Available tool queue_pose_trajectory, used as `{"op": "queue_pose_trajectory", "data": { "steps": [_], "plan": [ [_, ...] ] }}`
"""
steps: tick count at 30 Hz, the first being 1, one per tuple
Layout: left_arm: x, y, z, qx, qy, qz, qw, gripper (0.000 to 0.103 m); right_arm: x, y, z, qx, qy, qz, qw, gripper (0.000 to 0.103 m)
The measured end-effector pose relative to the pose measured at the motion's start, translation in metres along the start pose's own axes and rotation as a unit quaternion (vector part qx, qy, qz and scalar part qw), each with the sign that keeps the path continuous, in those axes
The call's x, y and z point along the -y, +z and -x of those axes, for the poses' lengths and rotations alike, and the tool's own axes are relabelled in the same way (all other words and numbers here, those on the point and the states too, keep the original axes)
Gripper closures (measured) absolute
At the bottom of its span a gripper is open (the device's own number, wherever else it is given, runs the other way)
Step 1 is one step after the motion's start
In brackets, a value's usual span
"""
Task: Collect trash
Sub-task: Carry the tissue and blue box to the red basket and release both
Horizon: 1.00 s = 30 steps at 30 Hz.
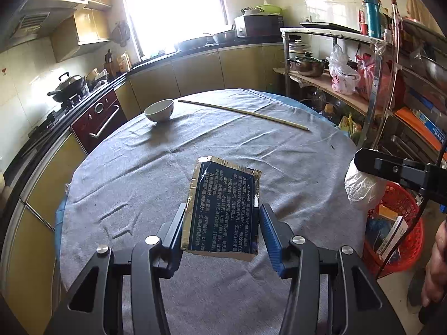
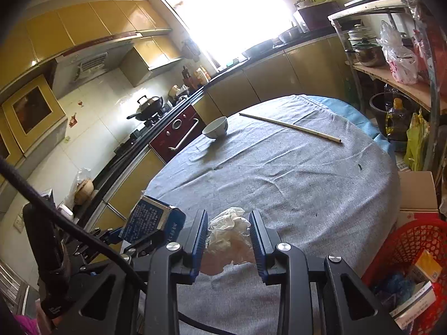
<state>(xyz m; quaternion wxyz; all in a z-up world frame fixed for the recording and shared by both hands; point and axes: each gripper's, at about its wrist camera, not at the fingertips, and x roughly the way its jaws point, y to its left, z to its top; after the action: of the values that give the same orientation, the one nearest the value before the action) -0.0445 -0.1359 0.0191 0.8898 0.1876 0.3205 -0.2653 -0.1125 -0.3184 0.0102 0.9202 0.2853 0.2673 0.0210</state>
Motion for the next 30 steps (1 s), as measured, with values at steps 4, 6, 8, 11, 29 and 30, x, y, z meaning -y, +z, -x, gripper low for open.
{"op": "queue_pose_trajectory", "data": {
  "steps": [4,6,8,11,29,30],
  "plan": [
    [0.009,-0.004,0.006,-0.001,0.001,-0.005,1.0,0.051,0.005,-0.007,0.011,0.005,0.004,-0.005,1.0,0.07],
    [0.014,-0.006,0.008,-0.001,0.002,-0.008,1.0,0.051,0.008,-0.01,0.016,0.008,0.005,-0.007,1.0,0.07],
    [0.019,-0.006,0.009,-0.003,-0.001,-0.009,1.0,0.051,0.013,-0.013,0.022,0.009,0.006,-0.012,1.0,0.07],
    [0.028,-0.007,0.013,-0.002,-0.001,-0.016,0.9999,0.051,0.02,-0.016,0.03,0.013,0.007,-0.018,1.0,0.07],
    [0.105,0.005,0.006,-0.009,-0.025,-0.09,0.9956,0.051,0.085,-0.023,0.074,0.043,-0.018,-0.074,0.996,0.07],
    [0.111,0.006,0.004,-0.01,-0.027,-0.097,0.9948,0.051,0.09,-0.023,0.076,0.046,-0.021,-0.078,0.996,0.07]
  ]
}}
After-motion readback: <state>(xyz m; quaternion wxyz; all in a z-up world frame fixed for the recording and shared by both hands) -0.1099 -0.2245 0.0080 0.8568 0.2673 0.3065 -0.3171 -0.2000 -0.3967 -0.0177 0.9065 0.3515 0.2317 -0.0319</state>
